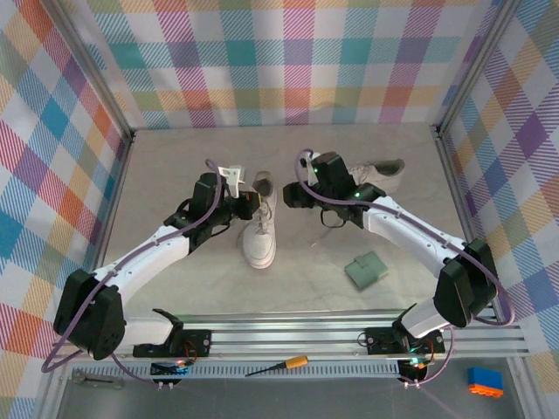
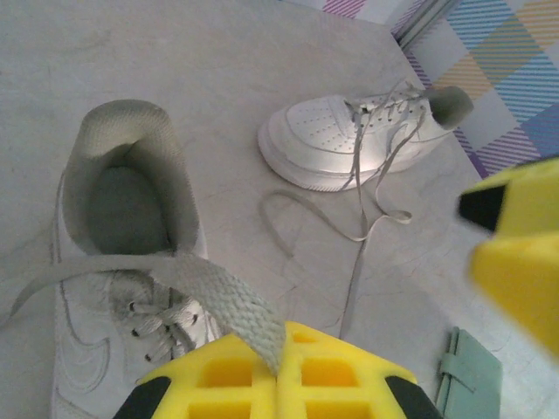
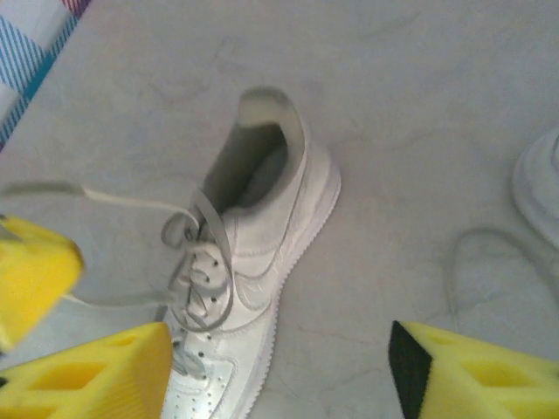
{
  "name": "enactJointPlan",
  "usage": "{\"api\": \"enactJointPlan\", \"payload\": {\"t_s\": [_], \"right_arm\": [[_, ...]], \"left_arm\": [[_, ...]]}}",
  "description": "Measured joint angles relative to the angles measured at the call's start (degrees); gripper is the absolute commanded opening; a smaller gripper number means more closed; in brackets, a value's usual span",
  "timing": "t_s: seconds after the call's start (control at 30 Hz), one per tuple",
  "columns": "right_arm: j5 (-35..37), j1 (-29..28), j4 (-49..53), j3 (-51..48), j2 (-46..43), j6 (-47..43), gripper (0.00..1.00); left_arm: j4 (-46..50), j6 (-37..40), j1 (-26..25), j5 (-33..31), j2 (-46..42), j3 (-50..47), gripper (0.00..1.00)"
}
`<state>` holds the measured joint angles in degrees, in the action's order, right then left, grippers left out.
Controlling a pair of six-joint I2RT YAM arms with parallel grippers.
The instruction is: Tie the shoes
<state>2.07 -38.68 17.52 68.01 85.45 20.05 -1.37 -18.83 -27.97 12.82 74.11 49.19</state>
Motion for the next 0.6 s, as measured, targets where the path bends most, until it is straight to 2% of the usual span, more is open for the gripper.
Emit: {"api": "enactJointPlan", "payload": {"t_s": [0.13, 0.23, 0.4, 0.6], "right_arm": [[-6.08, 0.63, -3.45, -3.87, 0.02, 0.48, 0.48], [-10.43, 1.05, -6.58, -5.27, 1.03, 1.01, 0.44], [-14.62, 1.66, -9.84, -5.14, 6.10, 3.19, 0.44], [-14.95, 1.95, -10.25, -4.90, 11.28, 7.23, 0.44]], "left_arm": [[2.05, 0.87, 0.02, 1.22, 1.22, 1.55, 0.00], [4.22, 3.32, 0.04, 1.25, 2.03, 3.39, 0.00], [8.04, 8.70, 0.24, 0.37, 4.13, 7.50, 0.00], [10.78, 12.96, 0.44, -1.03, 5.27, 9.07, 0.00]]}}
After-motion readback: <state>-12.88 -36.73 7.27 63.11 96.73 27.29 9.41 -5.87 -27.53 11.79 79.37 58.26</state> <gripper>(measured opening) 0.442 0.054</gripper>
